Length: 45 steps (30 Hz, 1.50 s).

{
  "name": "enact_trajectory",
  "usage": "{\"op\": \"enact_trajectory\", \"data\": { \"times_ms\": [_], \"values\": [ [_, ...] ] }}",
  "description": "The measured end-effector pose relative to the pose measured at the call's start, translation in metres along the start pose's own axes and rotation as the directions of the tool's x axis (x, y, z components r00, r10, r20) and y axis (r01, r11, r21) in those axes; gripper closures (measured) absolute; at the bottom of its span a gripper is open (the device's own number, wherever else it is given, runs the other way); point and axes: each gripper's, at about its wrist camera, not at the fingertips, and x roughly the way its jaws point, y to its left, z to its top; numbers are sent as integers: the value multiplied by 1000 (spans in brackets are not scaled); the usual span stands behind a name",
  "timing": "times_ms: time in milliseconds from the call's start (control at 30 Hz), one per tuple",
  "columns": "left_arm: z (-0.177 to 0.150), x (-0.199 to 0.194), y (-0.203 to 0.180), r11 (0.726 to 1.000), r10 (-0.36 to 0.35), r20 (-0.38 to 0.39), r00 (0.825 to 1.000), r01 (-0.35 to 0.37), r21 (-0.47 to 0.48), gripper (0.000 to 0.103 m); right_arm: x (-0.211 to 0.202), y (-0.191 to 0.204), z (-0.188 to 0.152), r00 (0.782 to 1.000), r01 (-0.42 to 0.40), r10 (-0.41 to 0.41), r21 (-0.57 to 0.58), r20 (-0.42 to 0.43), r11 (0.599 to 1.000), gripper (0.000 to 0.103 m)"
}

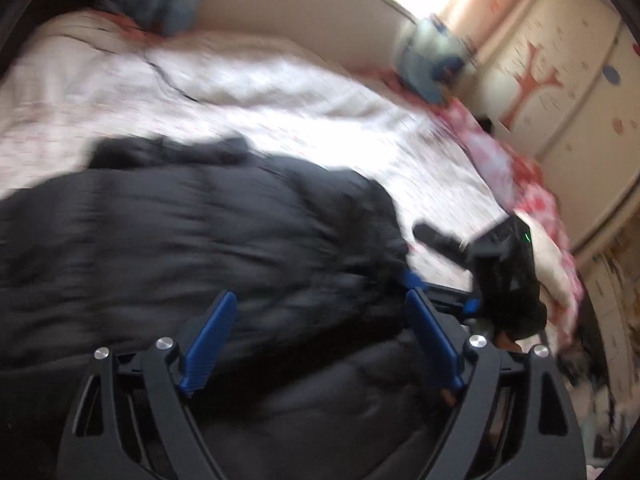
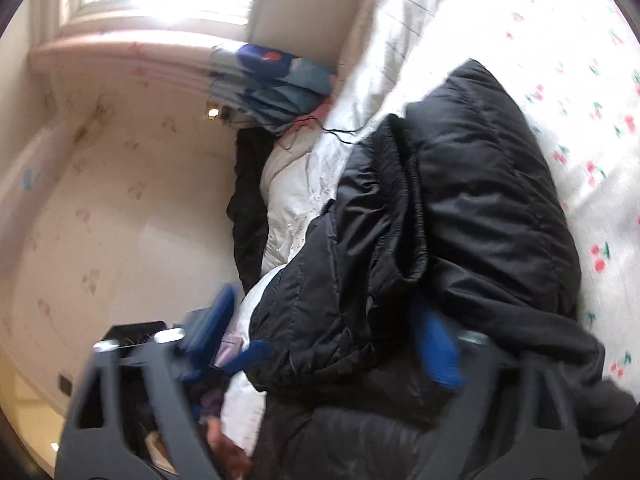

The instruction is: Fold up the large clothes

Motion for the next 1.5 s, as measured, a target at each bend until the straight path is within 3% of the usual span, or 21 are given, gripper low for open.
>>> {"op": "enact_trajectory", "data": {
  "times_ms": [33,133,333,433,600,700,733,800,833,867,933,967,1000,1067,1100,1167,1233,1333,1367,1433,1500],
  "values": [
    [0,-10,8,999,42,23,999,-41,-5,20,-1,-3,-2,1000,-5,5,8,10,1000,93],
    [2,-40,46,988,143,80,987,-137,-71,20,-5,2,-2,999,7,-6,-30,51,1000,95],
    [0,-64,88,965,204,171,964,-169,-203,17,-45,53,3,980,70,-30,-202,196,977,97],
    [-8,-49,111,949,207,142,968,-163,-271,17,-51,28,5,968,163,-136,-117,209,980,97],
    [-34,-9,133,931,241,9,970,-229,-286,17,-39,-28,0,966,235,-243,91,92,968,96],
    [-35,-7,128,933,254,-4,967,-246,-262,17,-53,-4,-2,919,346,-346,35,191,938,91],
    [-34,-10,127,932,251,1,968,-242,-271,17,-64,17,-4,877,413,-390,-24,281,911,90],
    [-31,-22,126,934,230,48,972,-207,-290,17,-77,45,-8,820,484,-412,-98,397,869,78],
    [-30,-27,125,935,228,64,972,-200,-293,17,-80,58,-12,817,474,-368,-152,444,868,60],
    [-30,-30,125,934,233,74,970,-202,-295,17,-79,65,-15,823,462,-333,-199,461,864,43],
    [-31,-30,130,927,244,72,967,-211,-310,14,-57,83,-21,871,419,-267,-337,413,843,33],
    [-35,-23,136,918,251,42,967,-224,-327,14,-40,84,-21,902,388,-264,-375,343,842,30],
    [-36,-16,139,913,253,20,967,-232,-335,14,-22,78,-22,915,390,-302,-386,268,836,30],
    [-43,-4,141,914,266,-12,964,-256,-315,14,10,40,-24,872,487,-473,-329,128,809,30],
    [-43,0,139,915,277,-24,961,-271,-299,14,15,20,-24,856,511,-510,-274,80,815,29],
    [-41,0,138,919,271,-37,962,-270,-288,14,9,0,-17,872,486,-488,-179,36,855,31],
    [-36,-12,139,919,237,-52,970,-241,-311,14,-8,15,-9,881,473,-468,-176,72,863,32],
    [-46,-68,143,913,199,-19,980,-193,-360,14,-50,52,-9,903,429,-410,-227,128,874,31],
    [-55,-89,143,915,198,-8,980,-188,-357,14,-69,61,-14,904,427,-404,-242,139,871,25],
    [-83,-134,145,918,255,-33,966,-253,-305,14,-101,65,-22,899,437,-417,-255,131,863,17],
    [-118,-165,154,900,342,-104,934,-357,-251,12,-133,54,-41,876,480,-473,-263,94,837,17]
  ]
}}
